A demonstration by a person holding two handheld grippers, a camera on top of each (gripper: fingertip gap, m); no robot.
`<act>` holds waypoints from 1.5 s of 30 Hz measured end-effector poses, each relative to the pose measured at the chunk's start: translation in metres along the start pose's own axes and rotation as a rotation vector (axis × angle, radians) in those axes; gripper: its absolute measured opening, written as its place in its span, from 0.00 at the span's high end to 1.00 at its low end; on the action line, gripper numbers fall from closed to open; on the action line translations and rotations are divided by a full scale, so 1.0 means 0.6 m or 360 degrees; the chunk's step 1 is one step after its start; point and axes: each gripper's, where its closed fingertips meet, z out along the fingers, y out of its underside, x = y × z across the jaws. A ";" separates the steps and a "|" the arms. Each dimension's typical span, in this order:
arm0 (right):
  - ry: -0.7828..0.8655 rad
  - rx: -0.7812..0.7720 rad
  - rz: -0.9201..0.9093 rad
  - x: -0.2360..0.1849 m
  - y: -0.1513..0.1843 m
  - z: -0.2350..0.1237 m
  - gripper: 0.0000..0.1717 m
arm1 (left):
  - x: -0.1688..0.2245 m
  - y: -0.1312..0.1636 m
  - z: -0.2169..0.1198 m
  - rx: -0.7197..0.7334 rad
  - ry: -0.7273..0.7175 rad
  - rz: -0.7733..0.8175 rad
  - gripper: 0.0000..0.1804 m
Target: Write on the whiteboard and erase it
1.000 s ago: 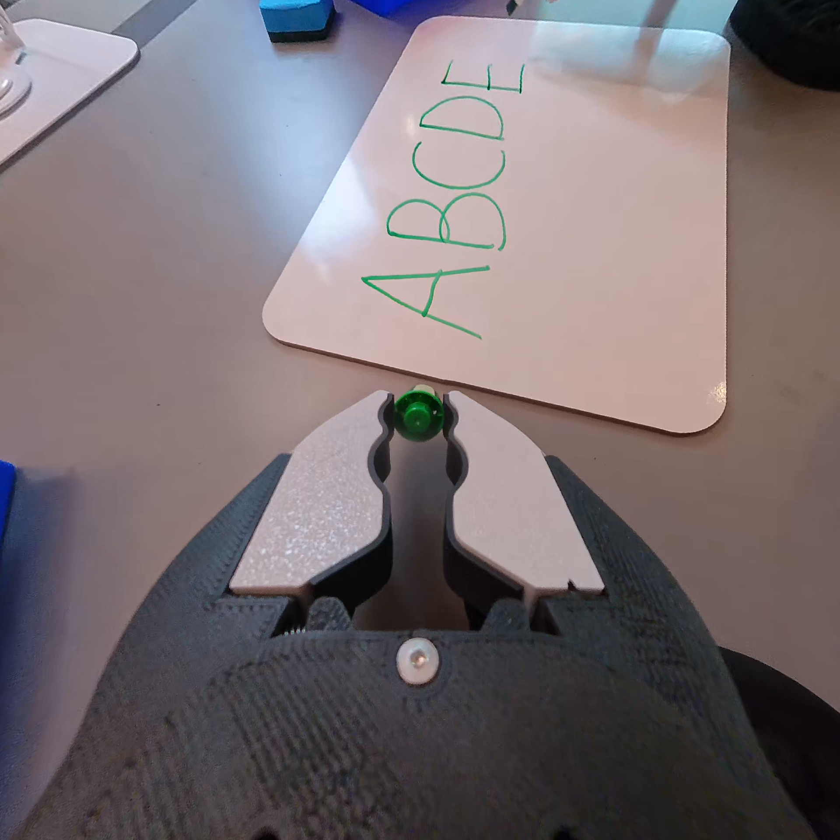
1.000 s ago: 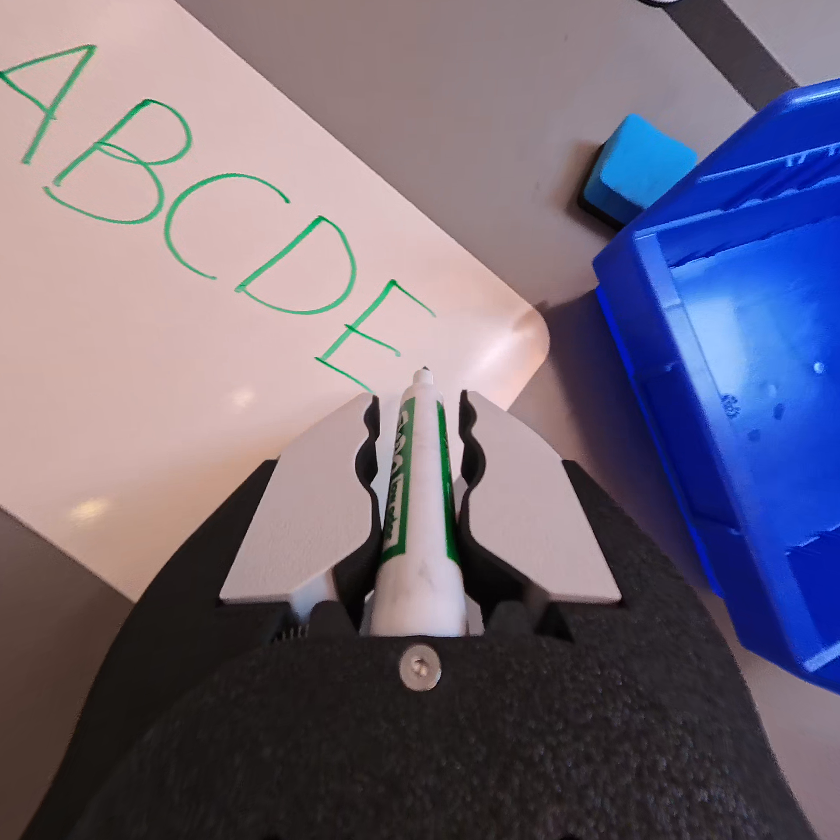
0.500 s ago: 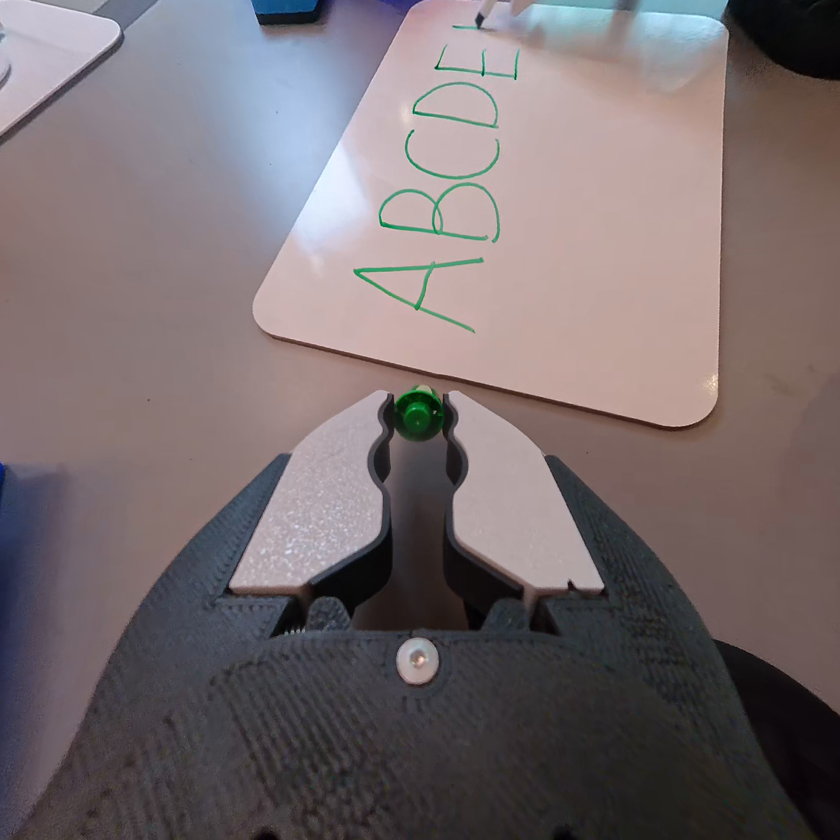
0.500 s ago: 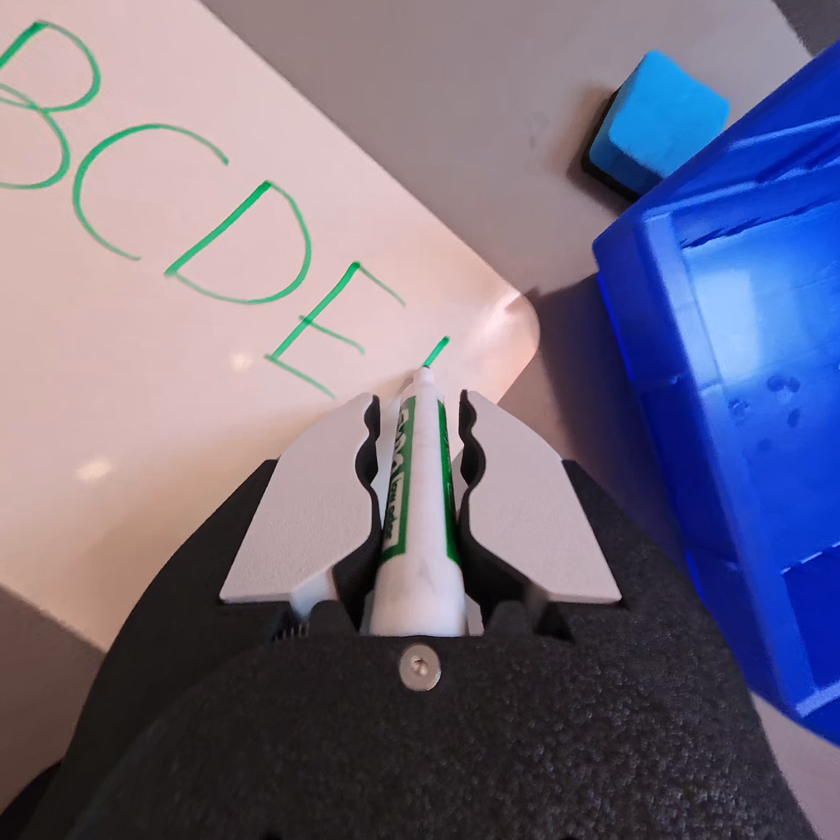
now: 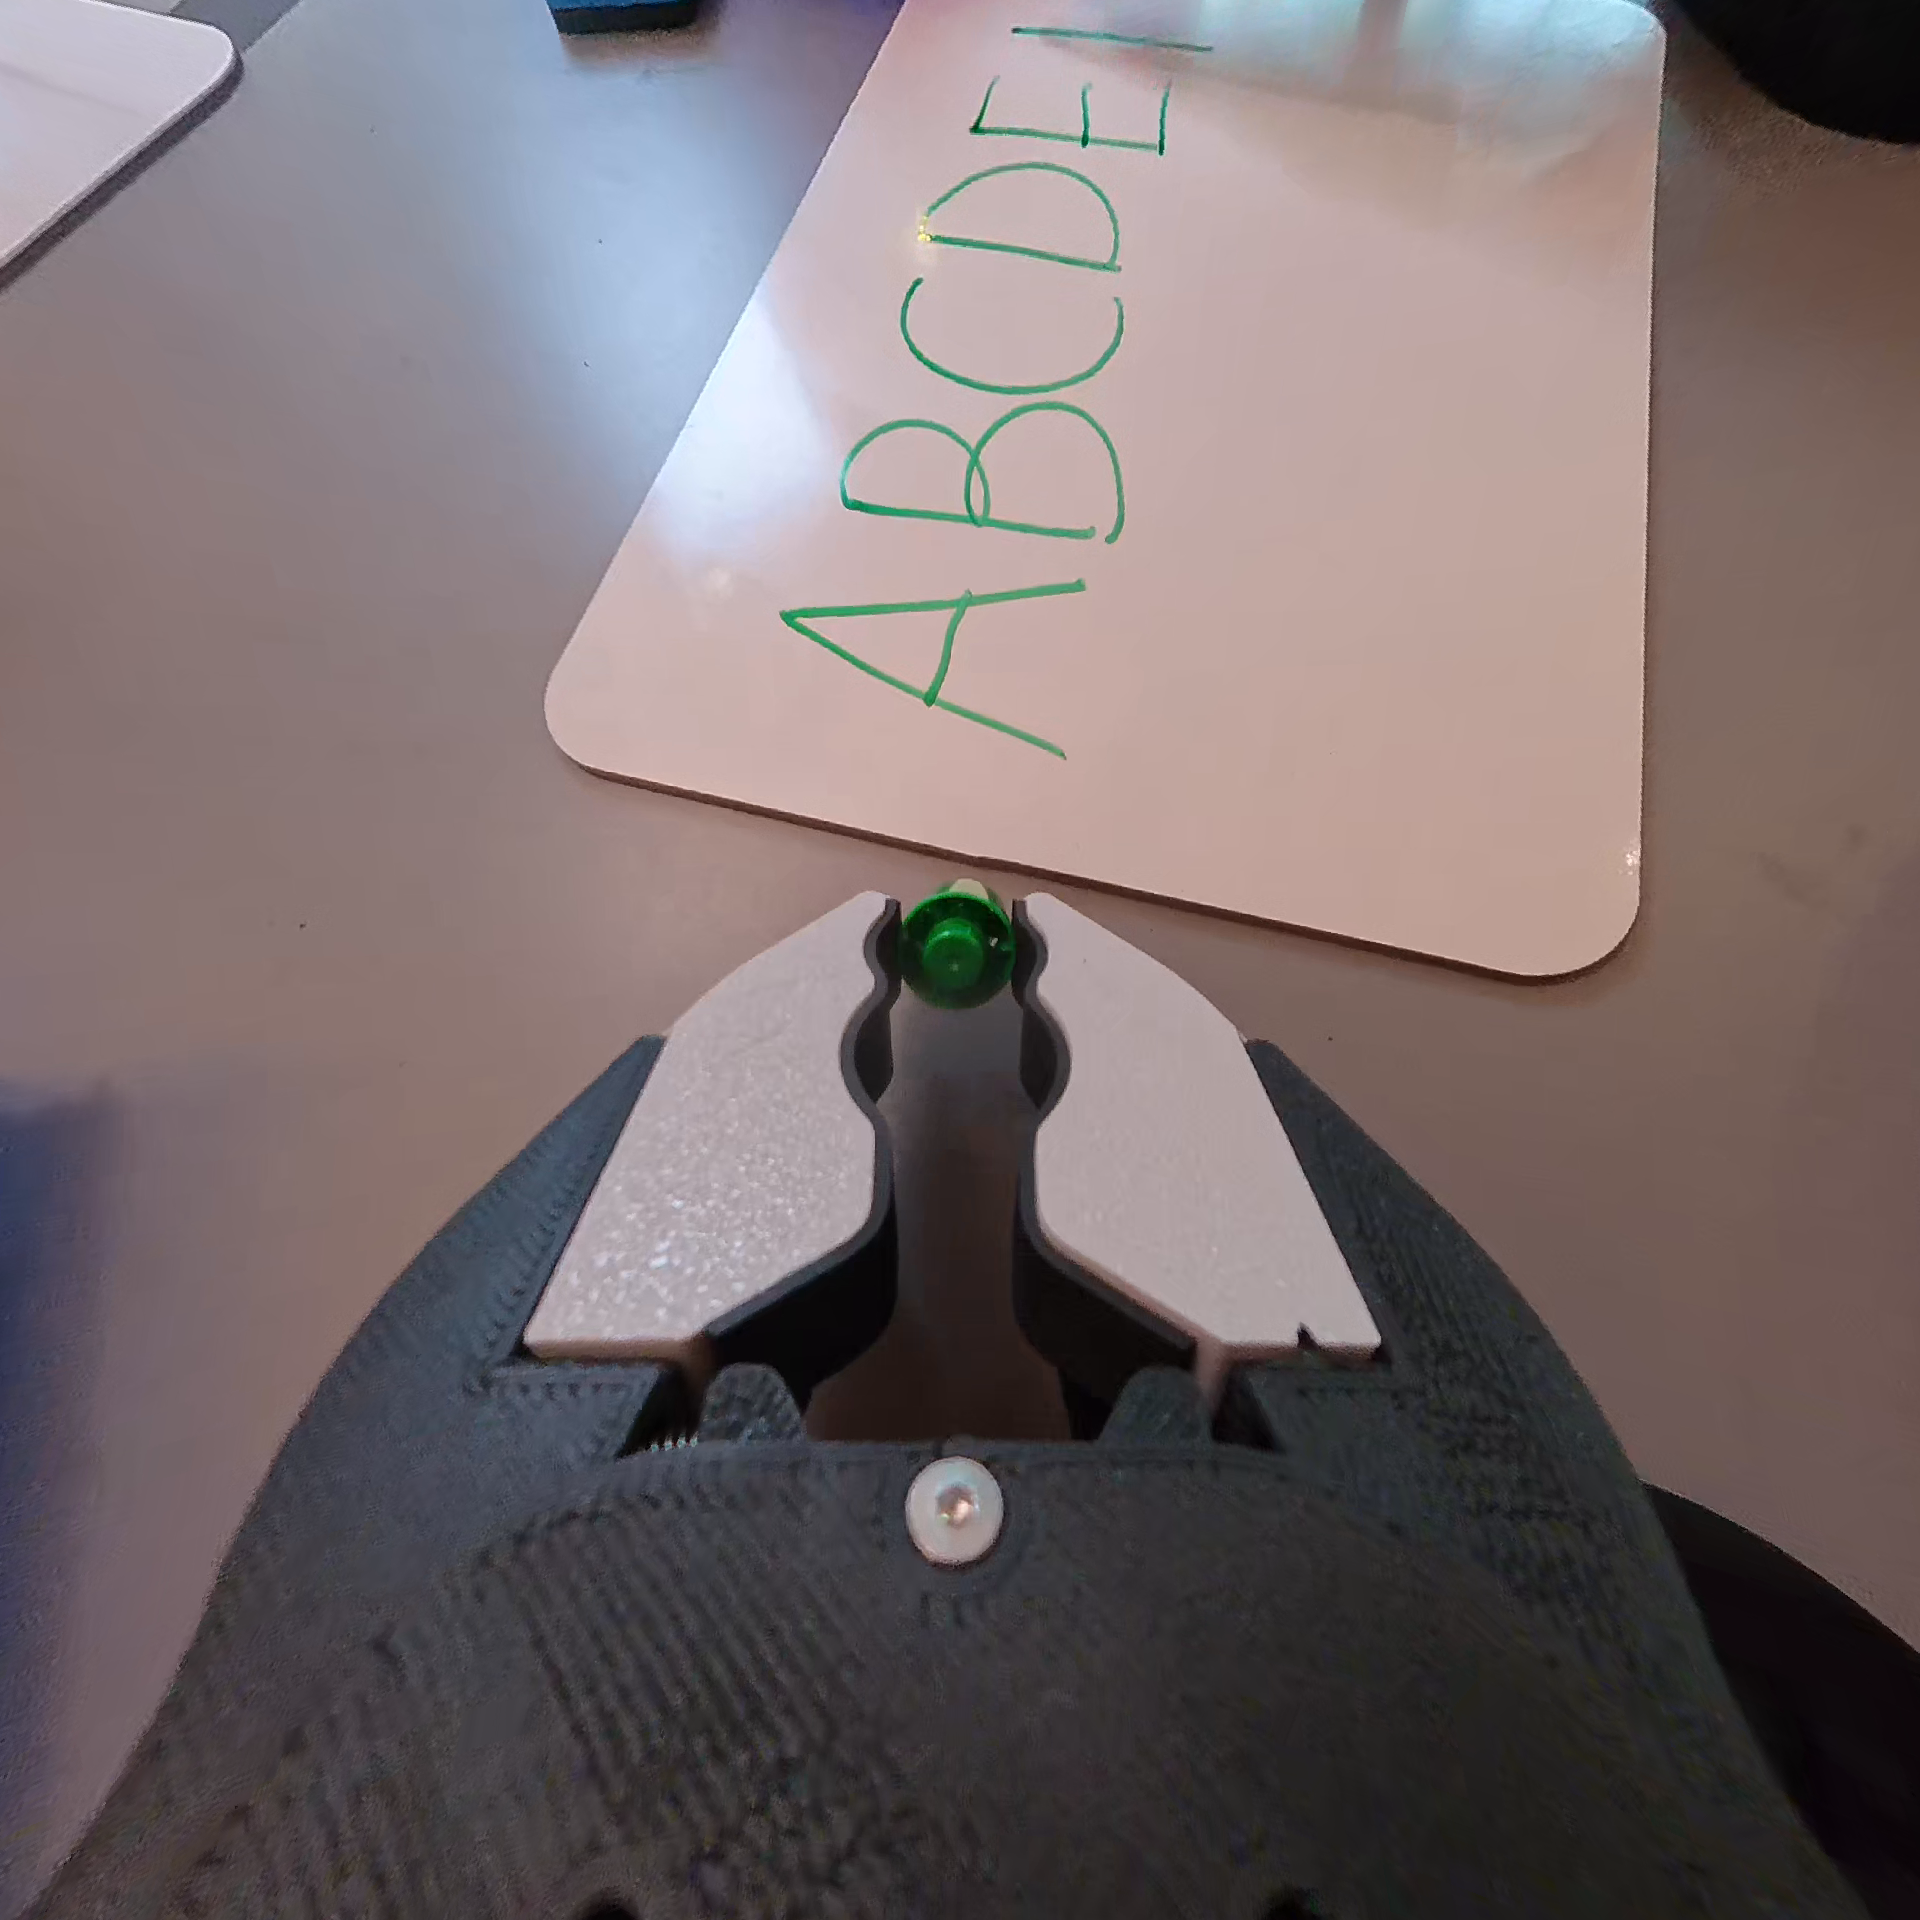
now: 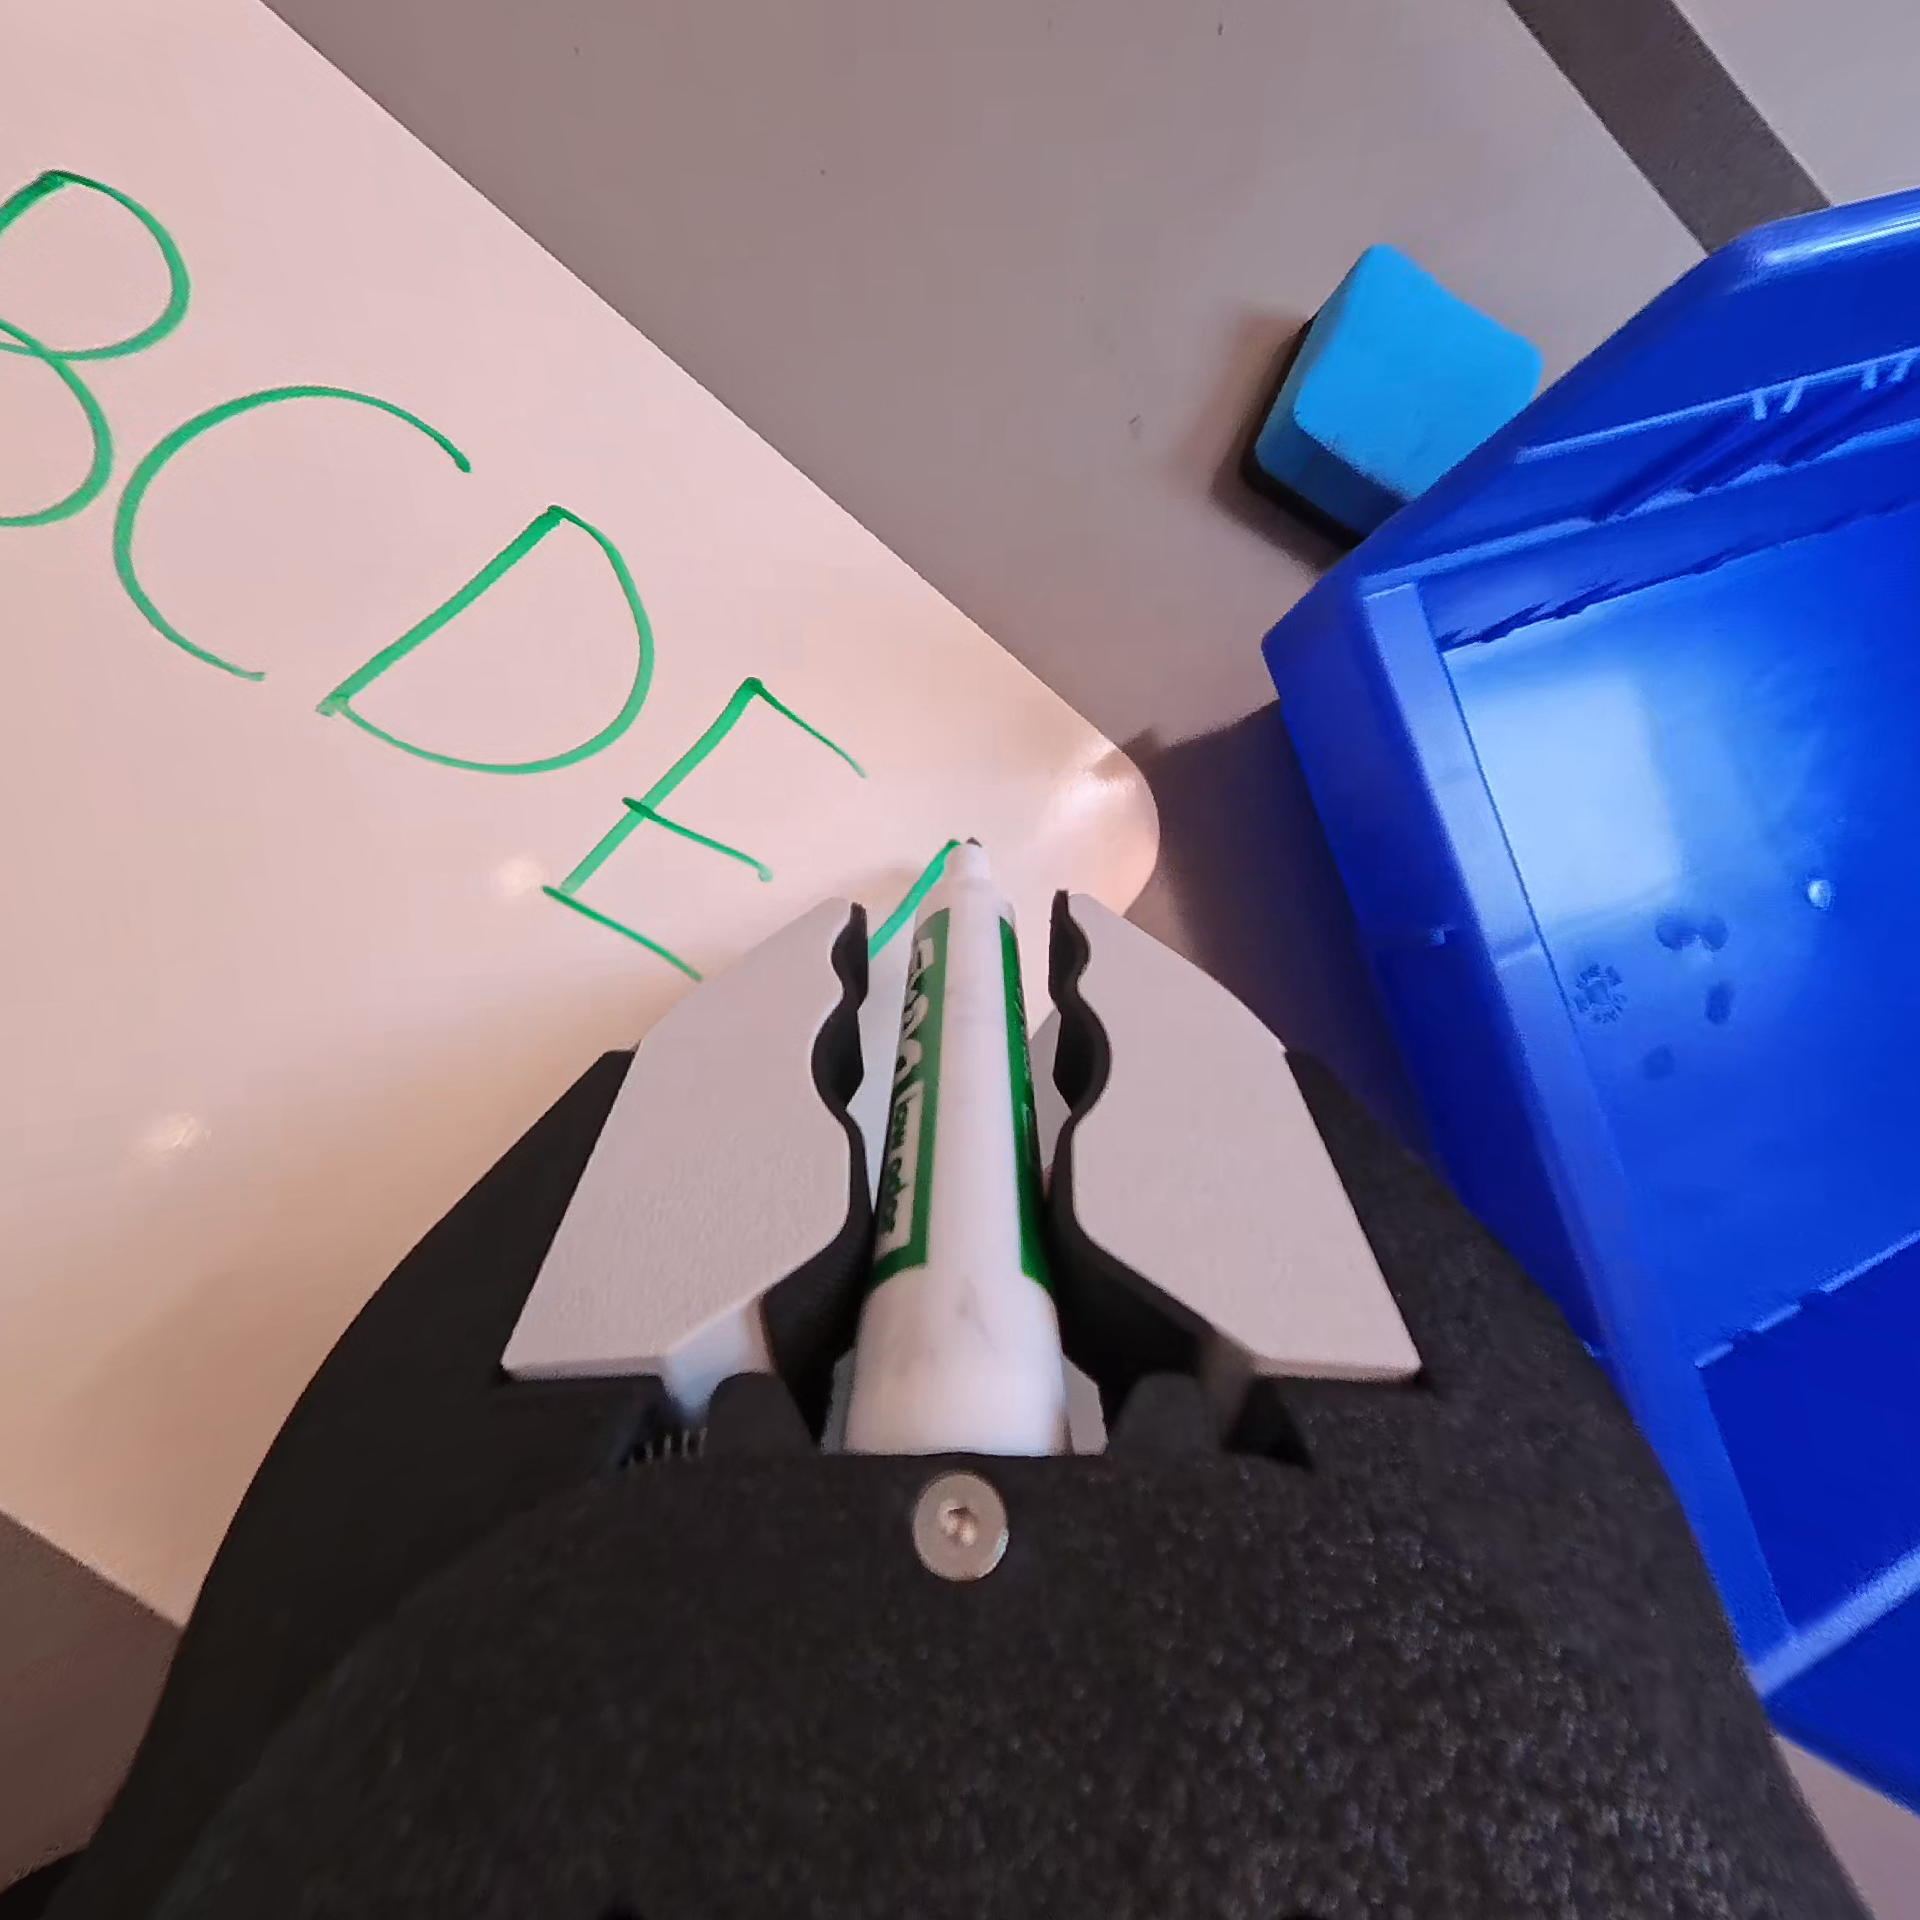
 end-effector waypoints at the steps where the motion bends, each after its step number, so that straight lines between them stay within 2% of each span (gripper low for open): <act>1: -0.0008 0.0005 0.0001 -0.001 -0.001 0.004 0.80 | 0.000 0.000 0.000 0.0001 0.0004 -0.0002 0.89; 10: 0.0080 -0.0027 0.0067 0.030 0.033 -0.002 0.79 | 0.003 -0.002 0.000 0.0007 0.0008 0.0013 0.89; 18: -0.0025 0.0036 0.0030 -0.028 0.035 -0.019 0.79 | 0.002 0.001 0.003 -0.0003 0.0012 0.0013 0.89; 23: 0.0085 -0.0008 0.0050 0.000 0.060 -0.028 0.79 | 0.003 0.000 0.002 -0.0003 0.0013 0.0017 0.89; 27: 0.0046 0.0129 0.0131 -0.002 0.056 -0.047 0.79 | 0.002 -0.002 0.002 0.0012 0.0009 0.0012 0.89; 31: -0.0126 0.0459 0.0169 -0.064 -0.004 -0.081 0.80 | 0.003 -0.023 -0.006 0.0132 0.0003 0.0040 0.89; 34: -0.0427 0.0779 0.0225 -0.153 -0.070 -0.114 0.80 | 0.015 -0.064 -0.030 0.0379 0.0017 0.0139 0.89; 39: -0.1015 0.1213 0.0357 -0.324 -0.166 -0.172 0.79 | 0.062 -0.133 -0.098 0.0869 0.0165 0.0290 0.89; 41: -0.1196 0.1325 0.0420 -0.374 -0.189 -0.181 0.79 | 0.084 -0.148 -0.123 0.1016 0.0280 0.0329 0.89; 45: -0.1470 0.1483 0.0578 -0.429 -0.219 -0.181 0.80 | 0.118 -0.160 -0.150 0.1192 0.0434 0.0408 0.89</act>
